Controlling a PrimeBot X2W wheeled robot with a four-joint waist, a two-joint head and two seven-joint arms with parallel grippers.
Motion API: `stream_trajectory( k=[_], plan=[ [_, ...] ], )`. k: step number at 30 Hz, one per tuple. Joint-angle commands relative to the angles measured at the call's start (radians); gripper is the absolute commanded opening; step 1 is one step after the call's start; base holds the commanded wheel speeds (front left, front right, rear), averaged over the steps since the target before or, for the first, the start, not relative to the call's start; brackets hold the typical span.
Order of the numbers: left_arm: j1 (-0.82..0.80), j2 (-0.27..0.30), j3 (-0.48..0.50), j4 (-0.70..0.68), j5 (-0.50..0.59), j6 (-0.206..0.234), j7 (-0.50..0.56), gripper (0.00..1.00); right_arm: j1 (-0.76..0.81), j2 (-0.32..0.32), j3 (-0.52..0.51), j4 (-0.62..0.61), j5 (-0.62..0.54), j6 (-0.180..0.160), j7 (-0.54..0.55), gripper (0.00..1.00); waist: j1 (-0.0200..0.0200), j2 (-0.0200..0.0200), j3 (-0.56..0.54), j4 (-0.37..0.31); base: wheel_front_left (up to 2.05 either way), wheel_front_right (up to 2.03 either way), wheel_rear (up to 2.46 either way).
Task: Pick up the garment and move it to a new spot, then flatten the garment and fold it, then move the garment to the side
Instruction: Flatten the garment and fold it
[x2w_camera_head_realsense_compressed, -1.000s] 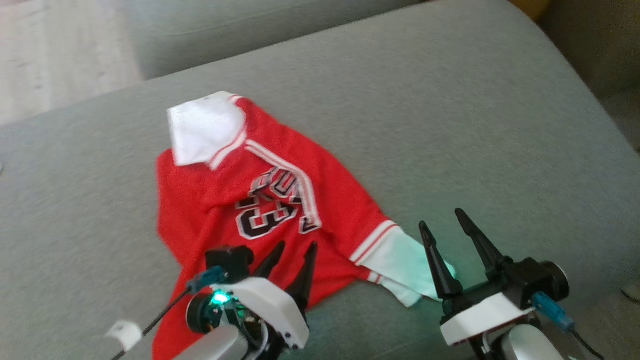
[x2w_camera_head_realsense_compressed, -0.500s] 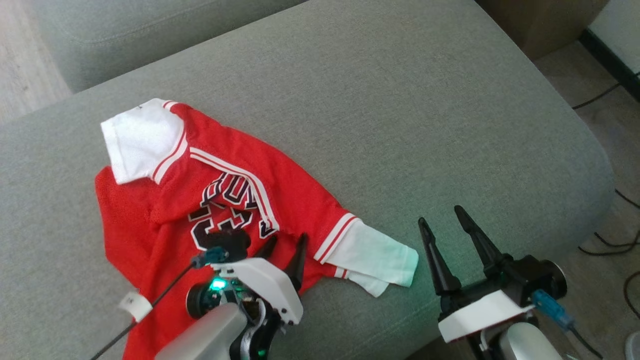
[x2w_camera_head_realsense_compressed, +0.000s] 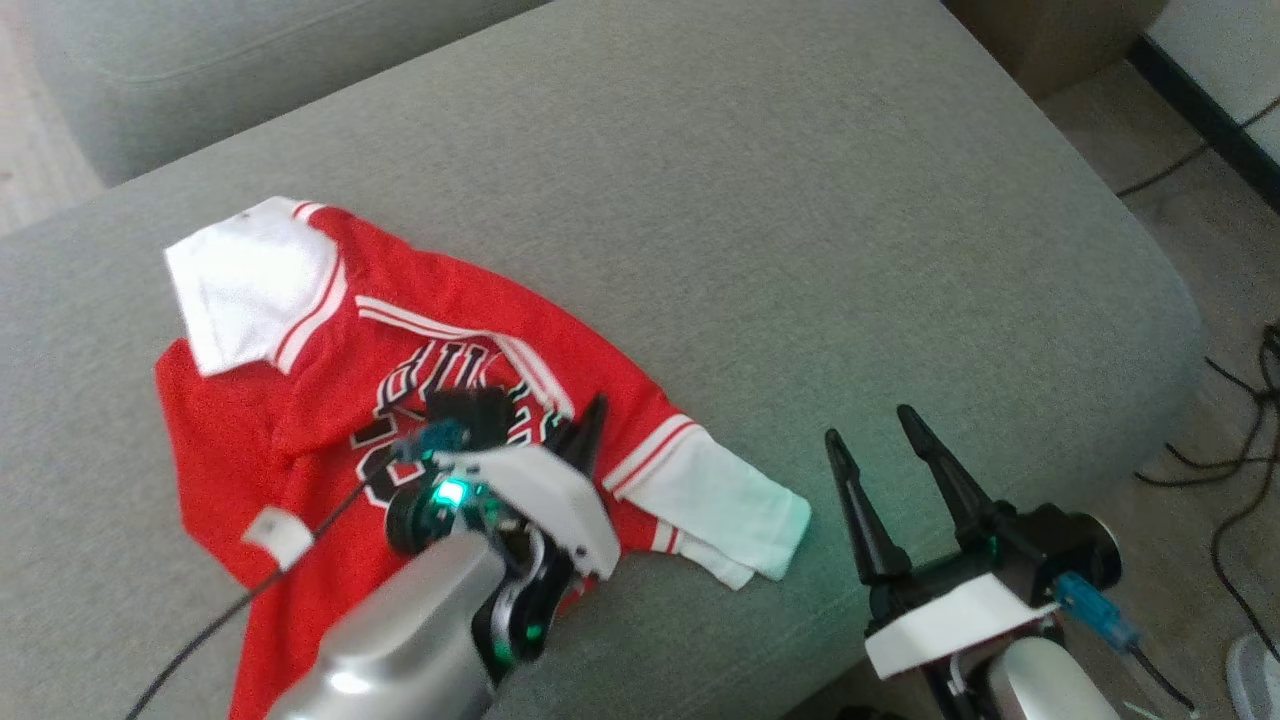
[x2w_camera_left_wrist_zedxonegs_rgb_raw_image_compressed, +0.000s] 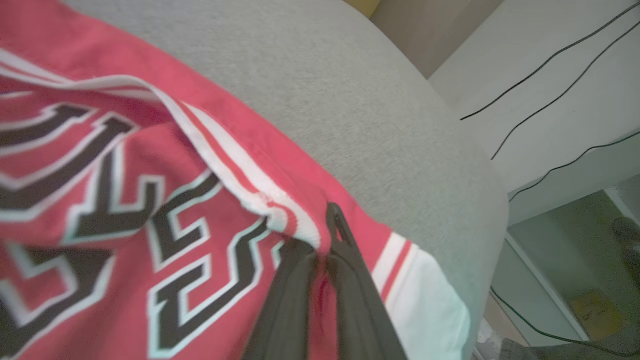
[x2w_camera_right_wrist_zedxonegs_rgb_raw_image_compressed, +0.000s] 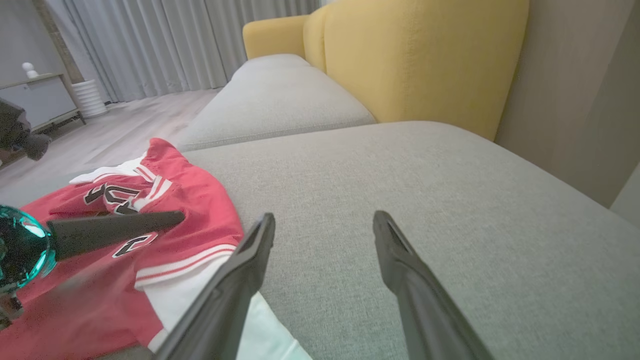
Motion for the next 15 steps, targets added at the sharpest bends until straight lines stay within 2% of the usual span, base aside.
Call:
stream_trajectory(
  k=[1, 7, 12, 15],
  plan=[
    [-0.083, -0.013, 0.040, -0.040, -0.006, -0.011, 0.012, 0.00, -0.048, 0.008, 0.027, -0.027, 0.011, 0.008, -0.009, 1.00, 0.0000, 0.0000, 0.011, -0.022, 0.00, 0.00, 0.00],
    [-0.216, -0.061, 0.059, -0.006, -0.026, -0.004, 0.086, 0.00, -0.070, 0.017, 0.049, -0.023, 0.028, 0.008, -0.009, 1.00, 0.0000, 0.0000, 0.044, -0.100, 0.00, 0.00, 0.00],
    [-0.342, -0.109, 0.036, 0.106, -0.025, -0.006, 0.143, 0.00, -0.060, 0.022, 0.005, -0.049, 0.036, 0.008, -0.009, 1.00, 0.0000, 0.0000, 0.090, -0.116, 0.00, 0.00, 0.00],
    [-0.402, -0.120, 0.042, 0.192, -0.028, -0.006, 0.129, 0.00, -0.044, 0.023, -0.012, -0.074, 0.061, 0.008, -0.009, 1.00, 0.0000, 0.0000, 0.108, -0.119, 0.00, 0.00, 0.00]
  ],
)
